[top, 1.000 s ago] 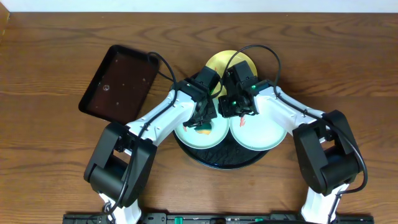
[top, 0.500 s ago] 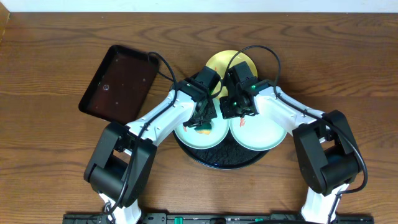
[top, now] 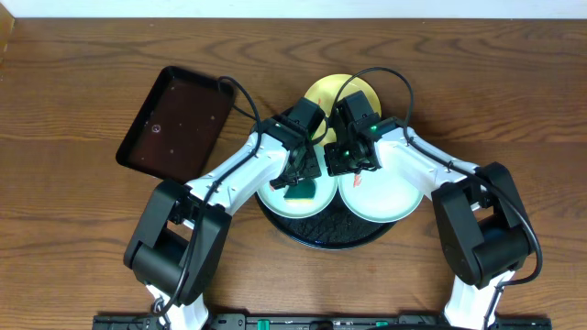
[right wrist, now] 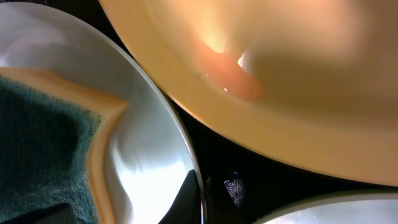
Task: Clean dirty plates on tray and stack at the side
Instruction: 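Scrub the left pale green plate with the sponge in the left gripper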
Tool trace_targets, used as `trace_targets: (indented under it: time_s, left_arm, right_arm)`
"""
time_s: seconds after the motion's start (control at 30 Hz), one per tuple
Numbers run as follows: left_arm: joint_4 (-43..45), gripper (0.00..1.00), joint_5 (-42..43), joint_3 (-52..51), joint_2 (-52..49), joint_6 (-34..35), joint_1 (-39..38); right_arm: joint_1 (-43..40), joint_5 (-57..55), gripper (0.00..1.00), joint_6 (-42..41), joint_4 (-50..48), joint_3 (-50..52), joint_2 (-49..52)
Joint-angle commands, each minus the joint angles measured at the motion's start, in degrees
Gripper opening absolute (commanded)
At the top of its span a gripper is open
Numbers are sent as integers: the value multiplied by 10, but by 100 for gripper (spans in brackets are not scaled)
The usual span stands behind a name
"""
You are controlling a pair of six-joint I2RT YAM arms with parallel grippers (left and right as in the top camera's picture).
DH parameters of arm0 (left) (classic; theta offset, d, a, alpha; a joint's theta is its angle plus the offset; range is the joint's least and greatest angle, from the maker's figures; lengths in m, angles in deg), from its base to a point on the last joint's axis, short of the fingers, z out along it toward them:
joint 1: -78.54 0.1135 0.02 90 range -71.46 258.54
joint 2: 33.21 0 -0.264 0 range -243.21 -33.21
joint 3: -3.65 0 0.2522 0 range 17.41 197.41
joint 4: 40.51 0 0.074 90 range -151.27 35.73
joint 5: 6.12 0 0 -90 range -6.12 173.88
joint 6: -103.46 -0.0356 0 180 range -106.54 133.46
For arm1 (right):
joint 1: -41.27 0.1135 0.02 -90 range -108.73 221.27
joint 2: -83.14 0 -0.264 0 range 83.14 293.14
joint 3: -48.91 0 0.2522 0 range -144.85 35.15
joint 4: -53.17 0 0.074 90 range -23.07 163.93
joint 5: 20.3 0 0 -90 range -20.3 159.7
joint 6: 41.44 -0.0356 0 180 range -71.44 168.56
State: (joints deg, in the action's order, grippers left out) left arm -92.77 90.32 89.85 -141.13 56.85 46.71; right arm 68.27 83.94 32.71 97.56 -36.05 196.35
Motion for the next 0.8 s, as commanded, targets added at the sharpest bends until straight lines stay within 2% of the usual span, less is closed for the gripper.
trace_targets:
  time_s: [0.0,0.1,0.27,0.33,0.4,0.5,0.6,0.77]
  left_arm:
    - [0,58,-9,1,1,-27,0]
    - [0,58,-9,2,1,-50,0]
    - [-4,56,-9,0,1,-50,0]
    - [-4,50,-10,-3,0,-50,0]
    - [-4,35,-12,-5,0,-50,0]
    - [-3,19,-12,-10,0,-50,0]
    - [-3,12,-12,-12,-2,-50,0]
    - [7,8,-12,-32,-4,-50,0]
  right_arm:
    - [3,1,1,3,7,-5,4]
    - [3,1,1,3,7,-5,4]
    - [4,1,1,3,7,-5,4]
    - [4,1,1,3,8,-5,4]
    - [4,1,1,3,9,-5,4]
    - [4,1,1,3,11,-5,4]
    - [4,1,1,3,11,-5,4]
    - [4,1,1,3,12,-5,4]
